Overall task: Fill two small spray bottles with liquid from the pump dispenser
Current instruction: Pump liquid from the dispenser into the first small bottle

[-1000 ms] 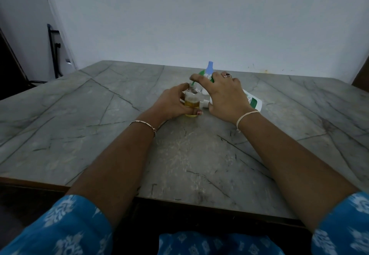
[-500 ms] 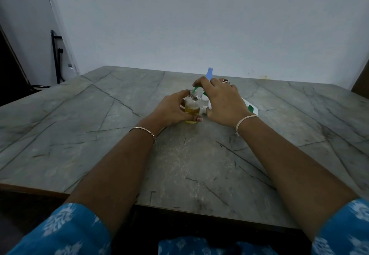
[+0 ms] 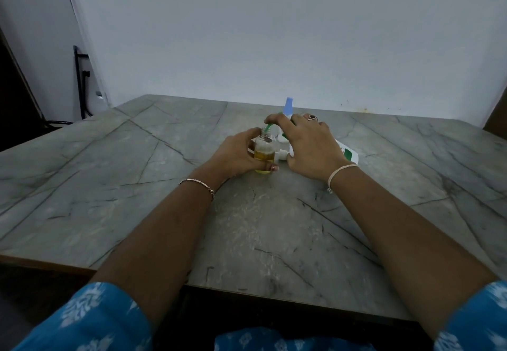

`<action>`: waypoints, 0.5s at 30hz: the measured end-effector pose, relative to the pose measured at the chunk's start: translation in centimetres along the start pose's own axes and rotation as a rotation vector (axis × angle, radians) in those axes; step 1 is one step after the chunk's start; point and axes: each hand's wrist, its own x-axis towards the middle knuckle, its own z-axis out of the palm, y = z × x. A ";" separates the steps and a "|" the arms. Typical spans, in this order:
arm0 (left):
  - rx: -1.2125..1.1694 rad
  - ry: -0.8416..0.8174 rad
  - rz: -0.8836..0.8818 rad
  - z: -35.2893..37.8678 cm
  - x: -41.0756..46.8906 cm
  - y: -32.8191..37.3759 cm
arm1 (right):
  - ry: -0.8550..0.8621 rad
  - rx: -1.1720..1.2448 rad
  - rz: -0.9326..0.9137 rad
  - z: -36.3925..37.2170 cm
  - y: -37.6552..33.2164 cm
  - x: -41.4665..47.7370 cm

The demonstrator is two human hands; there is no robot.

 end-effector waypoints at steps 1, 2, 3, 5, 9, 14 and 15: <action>-0.004 0.000 0.002 0.0 -0.1 0.1 | 0.004 0.006 -0.001 0.0 -0.1 0.1; -0.007 0.000 0.000 0.0 -0.1 0.0 | 0.007 0.013 -0.001 0.1 -0.2 0.2; -0.006 0.002 0.000 0.0 -0.1 0.1 | 0.011 0.019 -0.001 0.1 -0.2 0.2; -0.003 0.000 0.000 -0.1 -0.1 0.2 | 0.018 0.021 -0.001 0.2 -0.3 0.3; 0.016 -0.003 -0.010 -0.1 -0.1 0.2 | 0.017 0.018 0.001 0.1 -0.3 0.3; 0.009 0.001 -0.008 0.0 0.3 -0.3 | 0.002 -0.002 0.005 0.1 -0.2 0.1; 0.013 0.002 -0.007 0.0 0.3 -0.4 | -0.003 -0.007 0.003 0.0 -0.1 0.0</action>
